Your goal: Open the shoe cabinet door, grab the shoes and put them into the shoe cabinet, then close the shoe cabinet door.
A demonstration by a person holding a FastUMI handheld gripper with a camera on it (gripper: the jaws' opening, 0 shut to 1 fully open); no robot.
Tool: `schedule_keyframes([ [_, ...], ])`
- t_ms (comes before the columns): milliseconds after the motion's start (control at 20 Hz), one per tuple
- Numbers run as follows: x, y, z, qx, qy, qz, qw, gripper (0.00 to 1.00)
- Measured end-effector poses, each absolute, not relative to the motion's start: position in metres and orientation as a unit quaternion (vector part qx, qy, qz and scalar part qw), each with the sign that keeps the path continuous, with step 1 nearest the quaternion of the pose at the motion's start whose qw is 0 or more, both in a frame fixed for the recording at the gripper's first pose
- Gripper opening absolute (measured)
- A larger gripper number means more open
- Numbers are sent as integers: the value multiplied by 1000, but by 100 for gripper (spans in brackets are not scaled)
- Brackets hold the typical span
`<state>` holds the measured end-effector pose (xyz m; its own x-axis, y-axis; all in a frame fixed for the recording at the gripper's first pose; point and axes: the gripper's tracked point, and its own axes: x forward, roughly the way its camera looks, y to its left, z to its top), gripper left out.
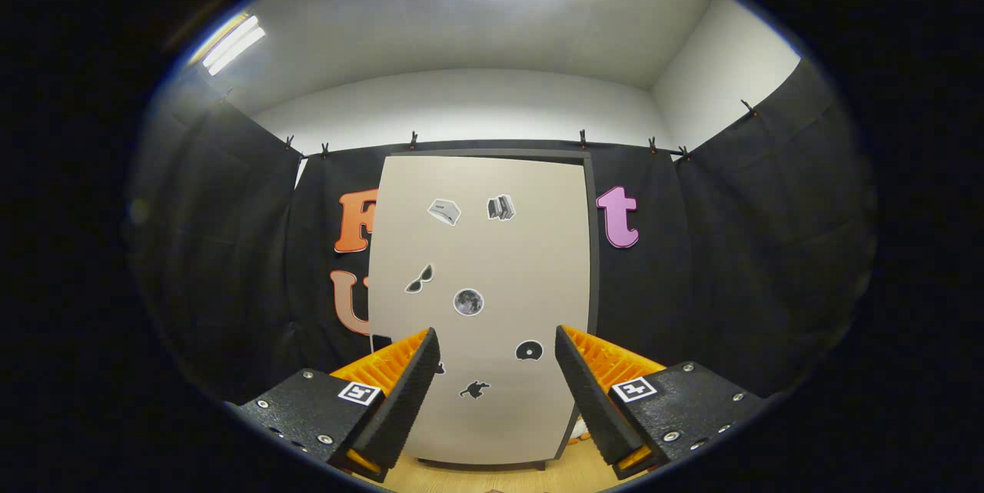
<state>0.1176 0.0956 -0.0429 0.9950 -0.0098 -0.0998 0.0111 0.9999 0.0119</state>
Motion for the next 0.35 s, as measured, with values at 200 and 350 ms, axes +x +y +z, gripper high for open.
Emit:
schedule_keyframes([
  [200, 117, 87, -31, -2, 37, -27, 999, 94],
  [350, 119, 81, -24, -4, 26, -44, 999, 94],
])
